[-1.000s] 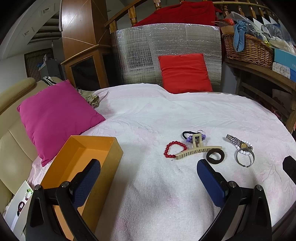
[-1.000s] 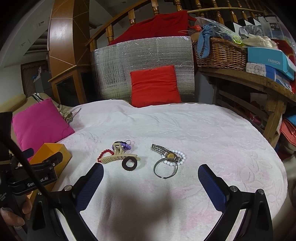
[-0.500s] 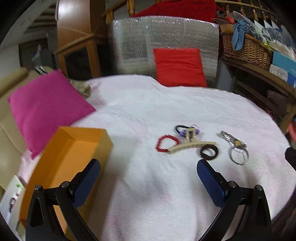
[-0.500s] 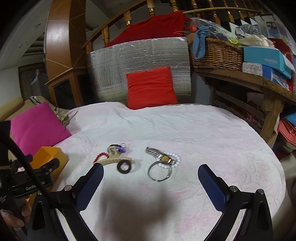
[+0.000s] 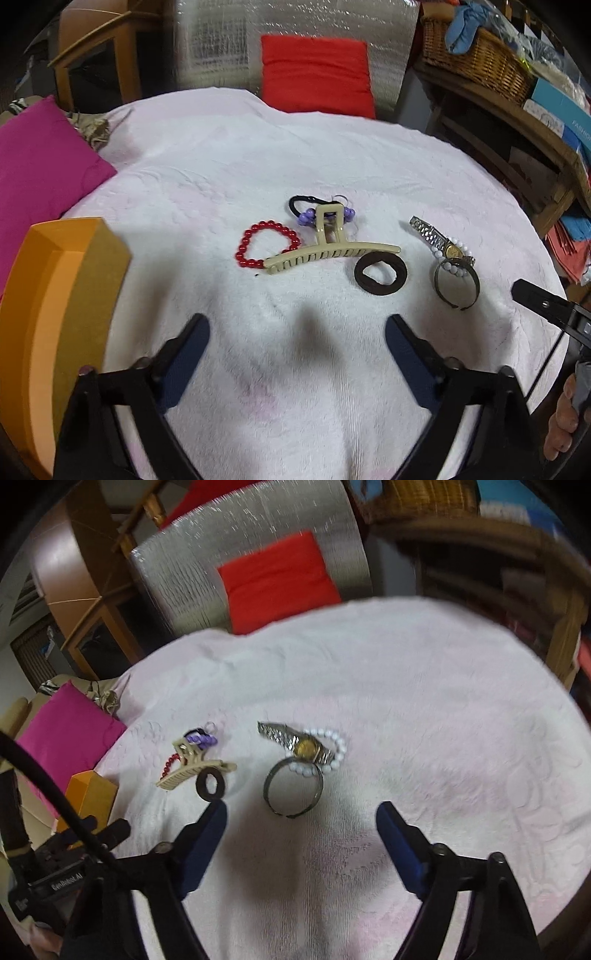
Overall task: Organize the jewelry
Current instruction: 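Grasp the silver bangle with the right tool while the left tool grasps the black hair tie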
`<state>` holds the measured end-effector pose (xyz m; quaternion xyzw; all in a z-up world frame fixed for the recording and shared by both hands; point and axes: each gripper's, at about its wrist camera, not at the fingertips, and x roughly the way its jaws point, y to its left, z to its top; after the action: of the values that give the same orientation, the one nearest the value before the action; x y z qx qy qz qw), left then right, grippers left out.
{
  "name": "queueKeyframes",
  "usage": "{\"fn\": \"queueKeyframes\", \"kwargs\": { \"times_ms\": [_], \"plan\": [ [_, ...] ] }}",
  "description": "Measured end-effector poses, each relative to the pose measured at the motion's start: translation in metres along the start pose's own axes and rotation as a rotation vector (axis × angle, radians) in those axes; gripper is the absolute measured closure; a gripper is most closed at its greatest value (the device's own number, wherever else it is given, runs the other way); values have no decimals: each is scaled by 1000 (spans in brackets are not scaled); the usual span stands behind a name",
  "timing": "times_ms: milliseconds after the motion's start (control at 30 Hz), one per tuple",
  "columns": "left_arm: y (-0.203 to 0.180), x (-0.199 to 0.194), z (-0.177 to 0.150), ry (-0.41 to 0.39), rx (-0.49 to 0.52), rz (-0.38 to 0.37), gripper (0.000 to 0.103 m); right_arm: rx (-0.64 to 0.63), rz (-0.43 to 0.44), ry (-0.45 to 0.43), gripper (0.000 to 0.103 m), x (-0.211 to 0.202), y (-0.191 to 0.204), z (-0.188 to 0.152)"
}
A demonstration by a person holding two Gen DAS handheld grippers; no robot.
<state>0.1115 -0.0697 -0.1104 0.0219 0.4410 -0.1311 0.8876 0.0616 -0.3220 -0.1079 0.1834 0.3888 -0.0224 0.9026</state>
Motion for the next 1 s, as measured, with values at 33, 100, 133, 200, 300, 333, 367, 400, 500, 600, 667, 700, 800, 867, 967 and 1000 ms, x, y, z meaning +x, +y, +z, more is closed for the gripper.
{"fn": "queueKeyframes", "kwargs": {
  "times_ms": [33,100,133,200,300,333,367,400,500,600,667,700,800,867,967,1000],
  "plan": [
    [1,4,2,7,-5,-1,21,12,4,17,26,7,-3,1],
    [7,9,7,17,-25,1,22,36,22,57,30,23,-10,4],
    [11,11,8,21,-36,3,23,47,28,78,33,31,-13,5],
    [18,15,11,21,-51,14,23,77,49,123,40,45,-18,5],
    [22,20,14,25,-51,18,23,121,60,164,44,59,-20,6],
    [21,21,14,26,-48,13,23,128,64,166,45,61,-20,6],
    [19,23,14,29,-41,2,23,128,64,166,49,63,-19,7],
    [16,25,14,33,-32,-10,23,118,53,164,51,65,-17,8],
    [5,28,12,45,-1,-39,23,102,7,172,66,72,-15,8],
    [-4,34,12,64,14,-66,23,101,7,161,80,73,-16,9],
    [-7,40,12,76,8,-85,24,104,12,158,89,70,-20,9],
    [-8,43,13,80,2,-99,30,102,15,154,91,69,-22,8],
    [-13,53,14,109,-14,-147,49,95,23,122,93,59,-26,9],
    [-16,59,15,117,-27,-166,49,85,25,100,95,52,-28,10],
    [-23,65,17,107,-28,-175,49,95,38,83,95,44,-35,11],
    [-25,67,18,104,-33,-180,49,98,39,80,95,42,-37,12]
  ]
}}
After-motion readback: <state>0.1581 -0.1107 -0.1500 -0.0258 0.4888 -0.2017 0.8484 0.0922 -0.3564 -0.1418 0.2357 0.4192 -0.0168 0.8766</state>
